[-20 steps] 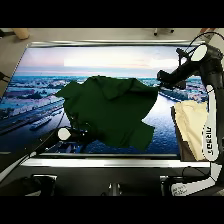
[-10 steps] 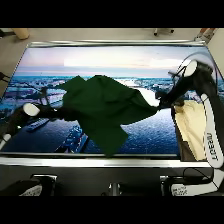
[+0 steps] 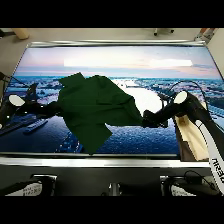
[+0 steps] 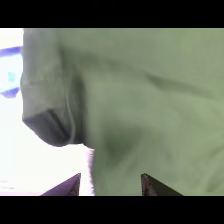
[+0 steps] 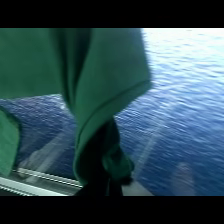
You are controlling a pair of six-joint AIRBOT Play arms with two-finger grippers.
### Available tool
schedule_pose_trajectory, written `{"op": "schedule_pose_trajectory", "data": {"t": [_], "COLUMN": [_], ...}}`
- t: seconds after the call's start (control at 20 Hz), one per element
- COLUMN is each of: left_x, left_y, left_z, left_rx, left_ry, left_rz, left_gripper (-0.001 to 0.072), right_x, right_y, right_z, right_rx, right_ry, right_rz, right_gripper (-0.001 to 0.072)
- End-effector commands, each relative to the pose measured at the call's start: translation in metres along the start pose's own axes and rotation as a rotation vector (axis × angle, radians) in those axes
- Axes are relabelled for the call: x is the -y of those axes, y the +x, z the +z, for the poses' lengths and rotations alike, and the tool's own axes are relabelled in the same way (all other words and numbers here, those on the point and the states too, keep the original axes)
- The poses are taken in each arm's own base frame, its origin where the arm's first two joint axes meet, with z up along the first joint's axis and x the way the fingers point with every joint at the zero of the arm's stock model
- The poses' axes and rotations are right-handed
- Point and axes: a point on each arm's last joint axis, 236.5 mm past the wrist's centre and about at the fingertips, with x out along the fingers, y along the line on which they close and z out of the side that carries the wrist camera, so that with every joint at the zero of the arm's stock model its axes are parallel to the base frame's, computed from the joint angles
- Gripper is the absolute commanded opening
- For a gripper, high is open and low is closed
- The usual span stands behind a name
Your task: Fold the shirts.
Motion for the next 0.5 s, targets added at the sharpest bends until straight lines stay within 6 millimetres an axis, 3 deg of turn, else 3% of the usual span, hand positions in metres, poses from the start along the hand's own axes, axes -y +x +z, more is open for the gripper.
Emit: {"op": "schedule_pose_trajectory", "data": {"t": [0.0, 0.1, 0.15, 0.3, 0.45], "left_x": [-0.019, -0.031, -0.034, -0.024, -0.005], "left_y": [-0.029, -0.047, -0.045, -0.006, 0.030], "left_z": [-0.016, -0.020, -0.029, -0.071, -0.086], "left_rx": [-0.090, -0.083, -0.102, -0.187, -0.145], "left_ry": [0.128, 0.105, 0.097, 0.071, 0.014], "left_rz": [0.041, 0.060, 0.060, 0.012, -0.023], "left_gripper": [0.0472, 0.0473, 0.0474, 0.0524, 0.0523], "right_x": [-0.011, -0.011, -0.011, -0.011, -0.011], "right_y": [0.006, 0.006, 0.006, 0.006, 0.006], "right_z": [-0.003, -0.002, 0.000, 0.005, 0.003], "right_rx": [0.010, 0.013, 0.022, 0.043, 0.034], "right_ry": [0.007, -0.004, -0.013, -0.015, -0.017], "right_rz": [0.041, 0.040, 0.040, 0.042, 0.041], "right_gripper": [0.0020, 0.0020, 0.0020, 0.0020, 0.0020]}}
